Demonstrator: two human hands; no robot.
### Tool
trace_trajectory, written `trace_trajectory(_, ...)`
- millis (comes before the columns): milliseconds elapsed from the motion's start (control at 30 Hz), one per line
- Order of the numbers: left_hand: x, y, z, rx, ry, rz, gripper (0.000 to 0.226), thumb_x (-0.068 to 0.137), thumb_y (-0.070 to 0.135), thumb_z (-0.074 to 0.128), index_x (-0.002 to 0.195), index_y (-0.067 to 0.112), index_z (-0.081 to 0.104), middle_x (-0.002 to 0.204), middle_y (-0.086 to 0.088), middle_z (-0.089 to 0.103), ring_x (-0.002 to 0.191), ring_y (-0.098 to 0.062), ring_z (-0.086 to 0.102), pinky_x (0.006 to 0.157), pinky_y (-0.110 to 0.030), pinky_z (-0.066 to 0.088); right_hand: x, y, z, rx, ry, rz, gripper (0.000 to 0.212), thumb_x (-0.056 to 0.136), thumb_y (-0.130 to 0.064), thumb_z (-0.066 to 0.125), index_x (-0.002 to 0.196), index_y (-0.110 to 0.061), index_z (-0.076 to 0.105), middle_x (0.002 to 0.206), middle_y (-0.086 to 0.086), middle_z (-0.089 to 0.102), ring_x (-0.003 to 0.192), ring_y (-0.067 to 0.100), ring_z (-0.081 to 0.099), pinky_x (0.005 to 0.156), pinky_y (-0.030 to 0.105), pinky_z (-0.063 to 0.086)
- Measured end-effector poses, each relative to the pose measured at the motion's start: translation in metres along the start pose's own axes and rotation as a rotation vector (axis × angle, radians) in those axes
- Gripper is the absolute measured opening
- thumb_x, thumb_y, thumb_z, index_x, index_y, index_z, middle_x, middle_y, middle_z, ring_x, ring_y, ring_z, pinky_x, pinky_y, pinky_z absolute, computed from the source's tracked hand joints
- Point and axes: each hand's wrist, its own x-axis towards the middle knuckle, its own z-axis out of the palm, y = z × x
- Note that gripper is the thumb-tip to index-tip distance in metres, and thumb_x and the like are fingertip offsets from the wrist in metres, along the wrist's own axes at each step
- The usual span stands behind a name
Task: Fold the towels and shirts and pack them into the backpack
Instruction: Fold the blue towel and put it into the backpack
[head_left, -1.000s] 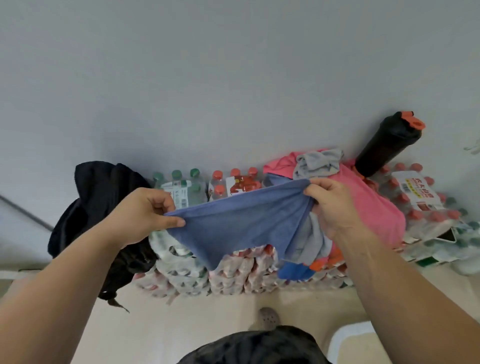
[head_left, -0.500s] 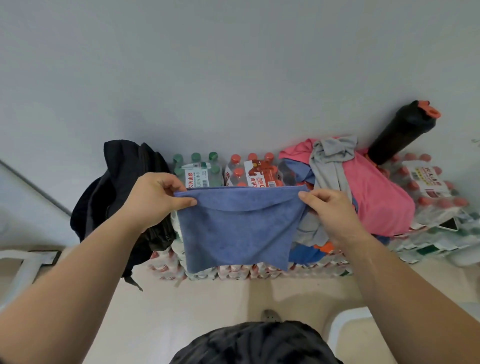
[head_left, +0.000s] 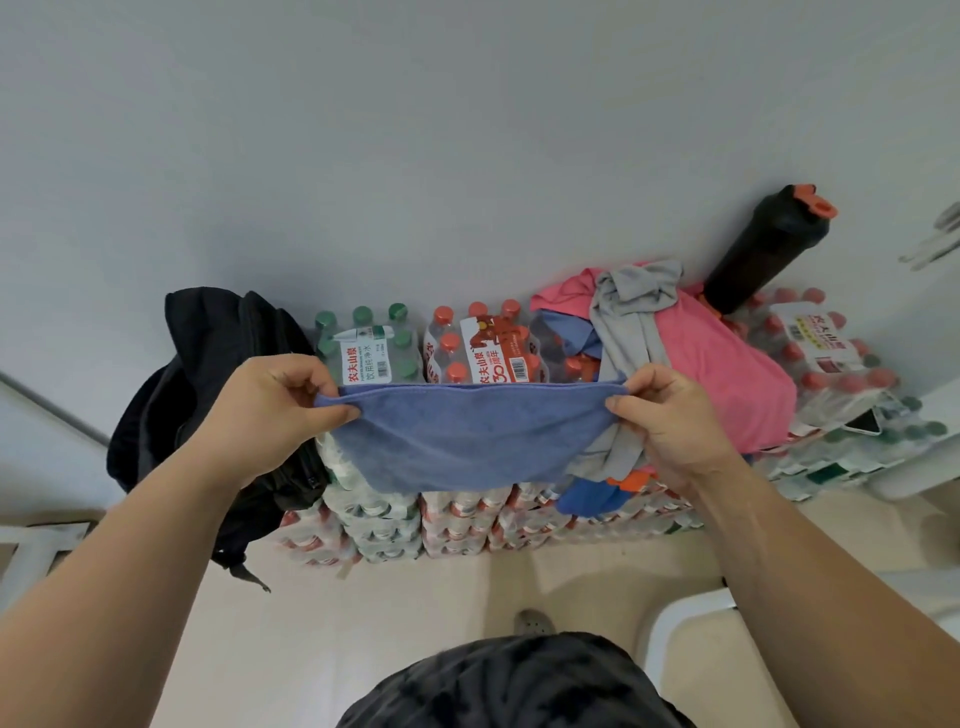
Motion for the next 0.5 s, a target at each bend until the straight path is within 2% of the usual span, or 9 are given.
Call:
trace_trajectory(100, -0.001, 0.003, 0.001, 0.104, -0.031, 0.036, 0.017, 0.075, 0.009, 0.086, 0.077, 0.023, 0.077, 0.072, 0.009, 0.071, 0.062, -0.011, 0.063, 0.058, -0.014, 0.049, 0.0, -0.003, 0.001, 0.077, -0.021, 0.02, 0.033, 0.089, 0.014, 0.058, 0.076, -0.014, 0.071, 0.078, 0.004, 0.071, 0.08, 0.018, 0.066, 0.079, 0.034, 0.055)
trace_trajectory(200, -0.001, 0.004, 0.001, 0.184, -0.038, 0.032, 0.021, 0.073, 0.015, 0.088, 0.067, 0.027, 0.073, 0.067, 0.018, 0.068, 0.059, -0.005, 0.059, 0.053, -0.007, 0.042, 0.001, -0.007, 0.001, 0.072, -0.003, 0.038, 0.035, 0.09, 0.007, 0.062, 0.071, -0.019, 0.076, 0.079, 0.005, 0.071, 0.083, 0.02, 0.066, 0.086, 0.044, 0.054)
trace_trajectory(233, -0.001, 0.003, 0.001, 0.198, -0.027, 0.037, 0.023, 0.071, 0.016, 0.089, 0.063, 0.028, 0.07, 0.065, 0.017, 0.066, 0.058, -0.005, 0.058, 0.051, -0.009, 0.041, 0.001, -0.008, 0.002, 0.067, 0.004, 0.043, 0.034, 0.09, 0.005, 0.064, 0.069, -0.019, 0.076, 0.077, 0.005, 0.07, 0.083, 0.02, 0.065, 0.086, 0.044, 0.054)
trace_trajectory(333, 0.0, -0.003, 0.001, 0.27, 0.033, 0.075, 0.035, 0.069, 0.023, 0.091, 0.052, 0.019, 0.06, 0.054, 0.001, 0.056, 0.058, -0.016, 0.053, 0.047, -0.02, 0.038, 0.0, -0.01, 0.004, 0.054, 0.001, 0.054, 0.029, 0.091, 0.002, 0.066, 0.069, -0.016, 0.074, 0.075, 0.003, 0.071, 0.082, 0.018, 0.067, 0.083, 0.039, 0.057)
trace_trajectory(433, -0.002, -0.01, 0.0, 0.337, 0.081, 0.104, 0.046, 0.068, 0.023, 0.092, 0.049, 0.014, 0.051, 0.051, -0.001, 0.049, 0.06, -0.019, 0.049, 0.048, -0.025, 0.036, 0.0, -0.008, 0.005, -0.045, -0.046, 0.037, 0.023, 0.091, -0.003, 0.068, 0.074, -0.015, 0.075, 0.08, 0.006, 0.072, 0.082, 0.017, 0.068, 0.085, 0.04, 0.057)
trace_trajectory(500, -0.004, -0.015, -0.004, 0.369, 0.064, 0.122, 0.044, 0.066, 0.024, 0.093, 0.05, 0.016, 0.052, 0.051, 0.003, 0.051, 0.061, -0.017, 0.052, 0.048, -0.023, 0.038, 0.001, -0.007, 0.007, -0.101, -0.054, 0.029, 0.021, 0.091, -0.005, 0.069, 0.075, -0.016, 0.075, 0.081, 0.007, 0.073, 0.082, 0.017, 0.068, 0.084, 0.04, 0.057)
